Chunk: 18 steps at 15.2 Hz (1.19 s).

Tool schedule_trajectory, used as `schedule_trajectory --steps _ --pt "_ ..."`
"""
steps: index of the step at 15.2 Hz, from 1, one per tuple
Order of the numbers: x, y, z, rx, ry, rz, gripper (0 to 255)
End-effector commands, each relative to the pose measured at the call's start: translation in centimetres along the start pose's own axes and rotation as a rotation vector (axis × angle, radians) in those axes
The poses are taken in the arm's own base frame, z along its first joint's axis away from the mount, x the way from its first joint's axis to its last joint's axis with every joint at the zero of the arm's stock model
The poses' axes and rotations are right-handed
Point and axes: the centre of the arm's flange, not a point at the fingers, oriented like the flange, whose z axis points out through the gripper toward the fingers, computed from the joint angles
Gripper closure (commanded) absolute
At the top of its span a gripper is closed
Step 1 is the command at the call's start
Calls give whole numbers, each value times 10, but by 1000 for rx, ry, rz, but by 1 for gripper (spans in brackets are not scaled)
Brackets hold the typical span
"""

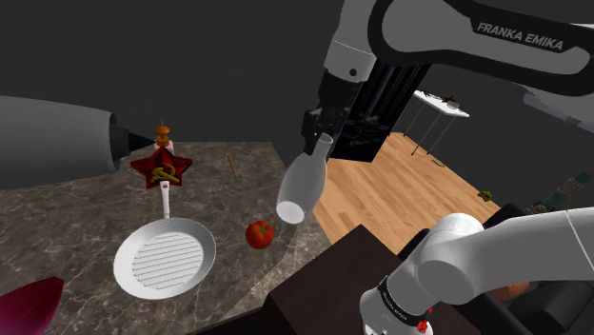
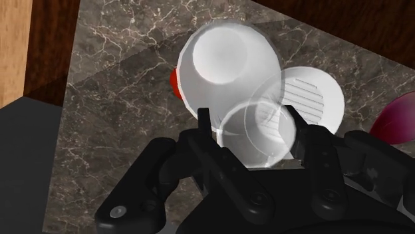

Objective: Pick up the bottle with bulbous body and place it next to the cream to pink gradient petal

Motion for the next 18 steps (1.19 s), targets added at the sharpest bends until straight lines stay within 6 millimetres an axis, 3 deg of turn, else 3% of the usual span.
schedule_trajectory --steps 1,4,18 --pt "1 0 -11 0 0 0 255" --pt "1 0 -24 0 0 0 255" --pt "45 -161 56 0 0 0 255"
